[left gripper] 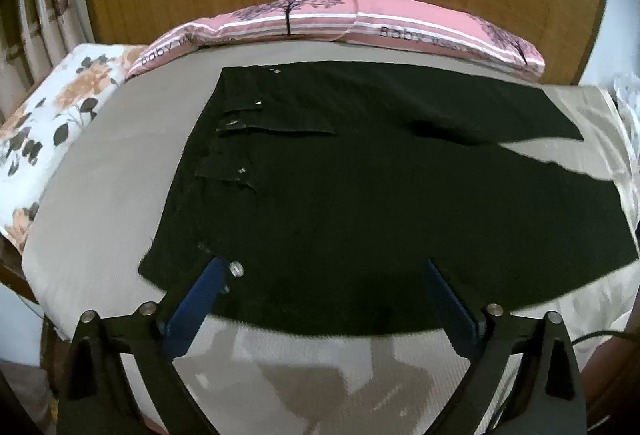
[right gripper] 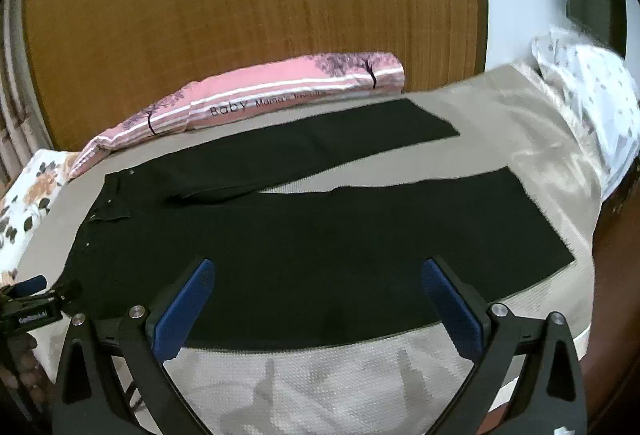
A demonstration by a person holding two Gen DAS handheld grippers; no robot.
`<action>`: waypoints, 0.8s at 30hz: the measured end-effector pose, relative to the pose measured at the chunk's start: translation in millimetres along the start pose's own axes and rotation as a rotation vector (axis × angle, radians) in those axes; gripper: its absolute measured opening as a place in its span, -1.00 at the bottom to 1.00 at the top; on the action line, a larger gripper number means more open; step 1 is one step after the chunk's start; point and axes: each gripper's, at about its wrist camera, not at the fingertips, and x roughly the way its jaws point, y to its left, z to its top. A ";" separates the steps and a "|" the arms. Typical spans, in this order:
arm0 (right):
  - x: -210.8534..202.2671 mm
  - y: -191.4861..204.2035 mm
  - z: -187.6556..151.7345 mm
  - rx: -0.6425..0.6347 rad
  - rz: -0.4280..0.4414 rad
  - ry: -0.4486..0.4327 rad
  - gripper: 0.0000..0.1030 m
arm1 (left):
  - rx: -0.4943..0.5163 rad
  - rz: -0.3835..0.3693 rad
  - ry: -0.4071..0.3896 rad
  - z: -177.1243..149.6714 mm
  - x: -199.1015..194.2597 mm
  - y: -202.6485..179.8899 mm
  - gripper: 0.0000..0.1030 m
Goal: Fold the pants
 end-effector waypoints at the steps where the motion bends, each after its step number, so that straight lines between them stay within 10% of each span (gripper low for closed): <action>1: 4.6 0.0 3.4 0.012 0.004 0.009 0.99 | -0.011 -0.005 0.000 7.4 3.2 7.1 0.80; 8: 37.1 21.1 36.3 0.024 0.087 0.039 0.99 | -0.089 -0.055 0.000 61.7 28.8 66.6 0.41; 24: 145.9 110.6 75.3 -0.079 0.186 0.162 0.99 | -0.454 -0.433 0.160 158.2 153.1 187.1 -0.11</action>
